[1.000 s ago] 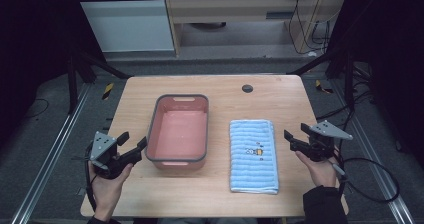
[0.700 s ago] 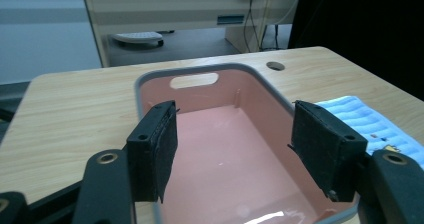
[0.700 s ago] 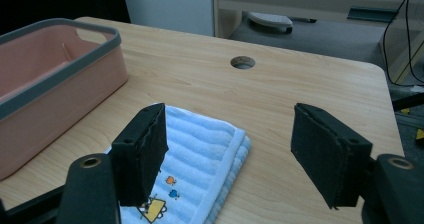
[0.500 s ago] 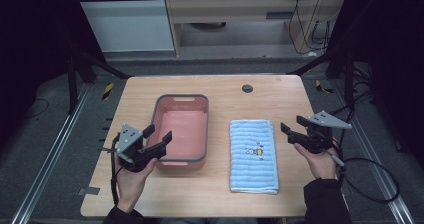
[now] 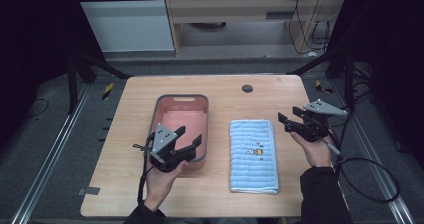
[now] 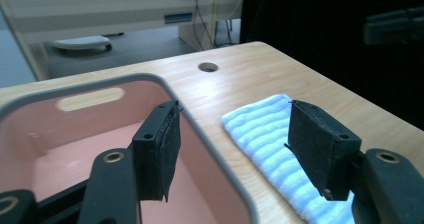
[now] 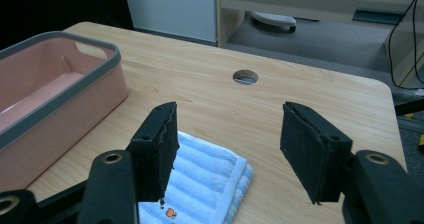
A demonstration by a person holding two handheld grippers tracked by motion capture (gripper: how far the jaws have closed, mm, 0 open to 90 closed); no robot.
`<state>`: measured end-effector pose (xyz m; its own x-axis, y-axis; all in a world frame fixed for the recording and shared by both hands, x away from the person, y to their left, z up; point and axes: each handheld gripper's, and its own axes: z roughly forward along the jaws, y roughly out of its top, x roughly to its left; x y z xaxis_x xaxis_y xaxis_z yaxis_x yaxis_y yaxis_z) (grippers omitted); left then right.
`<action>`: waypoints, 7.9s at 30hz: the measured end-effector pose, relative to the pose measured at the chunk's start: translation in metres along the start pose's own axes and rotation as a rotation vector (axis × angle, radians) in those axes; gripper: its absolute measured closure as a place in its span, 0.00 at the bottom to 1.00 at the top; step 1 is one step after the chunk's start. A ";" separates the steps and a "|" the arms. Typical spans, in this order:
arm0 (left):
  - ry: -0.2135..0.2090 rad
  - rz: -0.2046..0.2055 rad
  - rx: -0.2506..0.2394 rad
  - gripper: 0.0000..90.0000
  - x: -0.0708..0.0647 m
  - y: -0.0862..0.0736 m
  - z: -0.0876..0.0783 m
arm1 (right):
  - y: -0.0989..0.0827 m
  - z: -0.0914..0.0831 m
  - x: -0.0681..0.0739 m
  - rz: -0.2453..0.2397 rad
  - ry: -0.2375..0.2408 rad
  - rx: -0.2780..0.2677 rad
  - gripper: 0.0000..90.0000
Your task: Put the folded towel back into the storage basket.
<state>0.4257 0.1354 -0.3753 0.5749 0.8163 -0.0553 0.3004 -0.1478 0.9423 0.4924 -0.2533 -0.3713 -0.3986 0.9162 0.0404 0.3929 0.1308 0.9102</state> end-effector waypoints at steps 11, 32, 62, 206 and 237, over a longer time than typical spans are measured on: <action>-0.057 0.030 0.057 0.44 -0.030 -0.011 0.029 | 0.000 0.018 -0.004 -0.011 0.009 0.031 0.46; -0.117 0.062 0.172 0.48 -0.061 -0.050 0.063 | -0.019 0.046 -0.015 -0.017 0.000 0.087 0.46; -0.123 0.068 0.325 0.55 -0.078 -0.105 0.093 | -0.078 0.095 -0.011 -0.016 0.019 0.265 0.52; 0.101 -0.016 0.049 0.95 0.085 0.006 -0.049 | 0.118 0.140 0.178 -0.161 0.234 -0.011 0.93; 0.127 -0.012 0.216 0.95 0.100 -0.040 -0.022 | 0.066 0.190 0.187 -0.165 0.227 0.117 0.93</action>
<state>0.4545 0.2358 -0.4111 0.4742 0.8803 -0.0108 0.4701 -0.2428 0.8485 0.6009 -0.0012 -0.3822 -0.6349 0.7726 -0.0013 0.3951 0.3261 0.8588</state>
